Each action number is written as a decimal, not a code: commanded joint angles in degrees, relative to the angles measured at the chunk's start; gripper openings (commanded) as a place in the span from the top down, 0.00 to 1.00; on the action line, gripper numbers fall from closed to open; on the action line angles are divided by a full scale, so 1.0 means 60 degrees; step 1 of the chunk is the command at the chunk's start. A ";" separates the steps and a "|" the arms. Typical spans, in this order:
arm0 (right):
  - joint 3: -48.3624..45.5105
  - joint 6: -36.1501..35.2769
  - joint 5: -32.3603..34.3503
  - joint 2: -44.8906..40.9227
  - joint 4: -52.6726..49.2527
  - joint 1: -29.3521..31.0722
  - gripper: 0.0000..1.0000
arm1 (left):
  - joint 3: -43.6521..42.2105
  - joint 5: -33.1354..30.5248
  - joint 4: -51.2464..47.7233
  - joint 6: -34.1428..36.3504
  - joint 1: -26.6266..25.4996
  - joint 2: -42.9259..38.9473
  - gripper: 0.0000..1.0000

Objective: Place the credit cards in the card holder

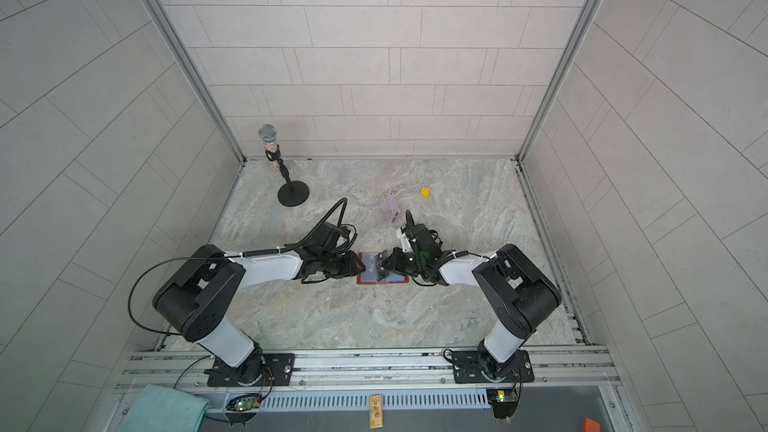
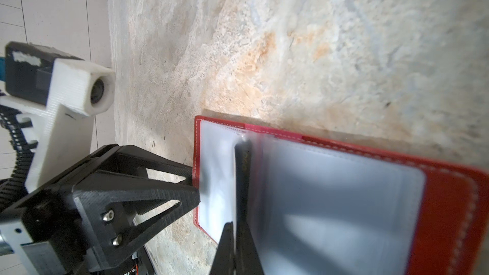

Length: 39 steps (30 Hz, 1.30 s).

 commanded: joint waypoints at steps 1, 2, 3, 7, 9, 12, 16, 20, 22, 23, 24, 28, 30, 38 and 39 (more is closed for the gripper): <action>-0.0206 0.0024 0.0211 0.0113 0.0237 0.0051 1.00 | -0.0275 -0.0048 -0.0268 -0.0017 -0.0091 0.0099 0.68; -0.0331 0.0007 0.0221 0.0131 0.0281 0.0049 1.00 | -0.0282 -0.0050 -0.0260 -0.0019 -0.0099 0.0098 0.68; -0.0347 0.0005 0.0224 0.0165 0.0337 0.0049 1.00 | -0.0294 -0.0048 -0.0246 -0.0033 -0.0098 0.0110 0.68; -0.0535 0.0074 0.0201 0.0312 0.0811 0.0063 1.00 | -0.0370 -0.0068 -0.0201 -0.0076 -0.0097 0.0070 0.69; -0.0631 0.0094 0.0187 0.0373 0.0936 0.0063 1.00 | -0.0425 -0.0091 -0.0180 -0.0094 -0.0098 0.0053 0.69; -0.0745 0.0095 0.0273 0.0402 0.1121 0.0075 1.00 | -0.0467 -0.0121 -0.0172 -0.0105 -0.0101 0.0048 0.70; -0.0823 0.0007 0.0272 0.0367 0.1121 0.0078 1.00 | -0.0509 -0.0174 -0.0161 -0.0098 -0.0105 0.0038 0.73; -0.0821 -0.0221 0.0431 0.0237 0.0787 0.0078 1.00 | -0.0543 -0.0237 -0.0183 -0.0101 -0.0106 0.0027 0.73; -0.0827 -0.0331 0.0524 0.0152 0.0638 0.0081 1.00 | -0.0558 -0.0281 -0.0202 -0.0095 -0.0111 -0.0004 0.76; -0.0809 -0.0376 0.0543 0.0127 0.0578 0.0078 1.00 | -0.0564 -0.0308 -0.0227 -0.0097 -0.0097 0.0004 0.76; -0.0796 -0.0419 0.0558 0.0076 0.0504 0.0081 1.00 | -0.0571 -0.0332 -0.0244 -0.0096 -0.0113 -0.0021 0.77; -0.0808 -0.0481 0.0616 -0.0024 0.0406 0.0079 1.00 | -0.0592 -0.0382 -0.0260 -0.0093 -0.0097 -0.0050 0.81; -0.0820 -0.0498 0.0628 -0.0052 0.0393 0.0079 1.00 | -0.0588 -0.0398 -0.0275 -0.0082 -0.0090 -0.0050 0.81; -0.0933 -0.0413 0.0669 -0.0001 0.0729 0.0102 1.00 | -0.0647 -0.0384 -0.0231 -0.0175 -0.0114 -0.0097 0.81; -0.0963 -0.0355 0.0667 0.0020 0.0830 0.0093 1.00 | -0.0658 -0.0371 -0.0209 -0.0192 -0.0112 -0.0113 0.81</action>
